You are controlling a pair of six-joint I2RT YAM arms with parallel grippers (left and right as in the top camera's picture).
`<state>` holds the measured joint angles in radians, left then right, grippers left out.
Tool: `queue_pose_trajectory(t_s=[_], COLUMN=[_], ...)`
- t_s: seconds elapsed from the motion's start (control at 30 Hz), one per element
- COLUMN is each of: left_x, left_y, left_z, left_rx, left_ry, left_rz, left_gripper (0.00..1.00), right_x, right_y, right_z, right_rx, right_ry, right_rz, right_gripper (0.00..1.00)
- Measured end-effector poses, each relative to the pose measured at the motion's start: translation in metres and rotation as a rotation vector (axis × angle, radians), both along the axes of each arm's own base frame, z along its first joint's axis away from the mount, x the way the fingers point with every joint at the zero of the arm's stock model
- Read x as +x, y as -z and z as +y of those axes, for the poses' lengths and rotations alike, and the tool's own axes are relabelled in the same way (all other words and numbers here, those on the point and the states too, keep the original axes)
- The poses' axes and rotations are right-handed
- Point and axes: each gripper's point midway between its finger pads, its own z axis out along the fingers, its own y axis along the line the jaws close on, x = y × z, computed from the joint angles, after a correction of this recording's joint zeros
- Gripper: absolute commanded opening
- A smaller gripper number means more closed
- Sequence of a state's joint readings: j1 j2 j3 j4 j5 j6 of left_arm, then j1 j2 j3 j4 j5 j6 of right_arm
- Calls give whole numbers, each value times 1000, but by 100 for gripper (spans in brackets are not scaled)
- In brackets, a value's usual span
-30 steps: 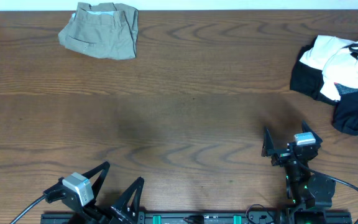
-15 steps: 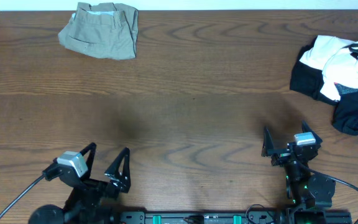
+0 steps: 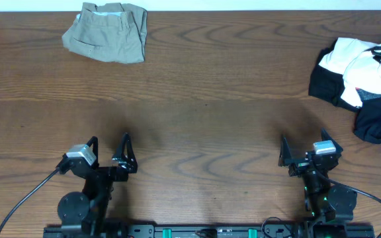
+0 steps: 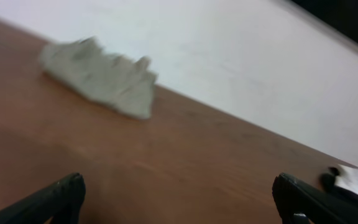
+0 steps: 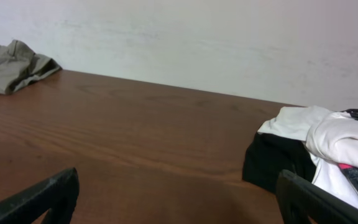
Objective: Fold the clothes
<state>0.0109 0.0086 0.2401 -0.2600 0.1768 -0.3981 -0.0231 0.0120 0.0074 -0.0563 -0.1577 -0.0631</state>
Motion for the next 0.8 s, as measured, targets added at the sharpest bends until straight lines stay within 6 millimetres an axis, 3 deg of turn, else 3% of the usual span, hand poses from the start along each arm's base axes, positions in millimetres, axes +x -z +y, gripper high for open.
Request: queue_pose_trajectory(t_s=[0.17, 0.4, 0.8], left_x=[9, 18, 20], left_y=[21, 47, 48], left_z=[17, 25, 31], left_rx=[-42, -54, 38], left_ry=[-107, -152, -178], left_rz=[16, 11, -4], left_gripper=[98, 98, 98], right_x=[0, 0, 0], right_y=[0, 0, 0], right_z=[0, 0, 0], right_rx=[0, 0, 0], right_ry=[0, 0, 0], right_rz=[0, 0, 0], right_gripper=[99, 99, 99])
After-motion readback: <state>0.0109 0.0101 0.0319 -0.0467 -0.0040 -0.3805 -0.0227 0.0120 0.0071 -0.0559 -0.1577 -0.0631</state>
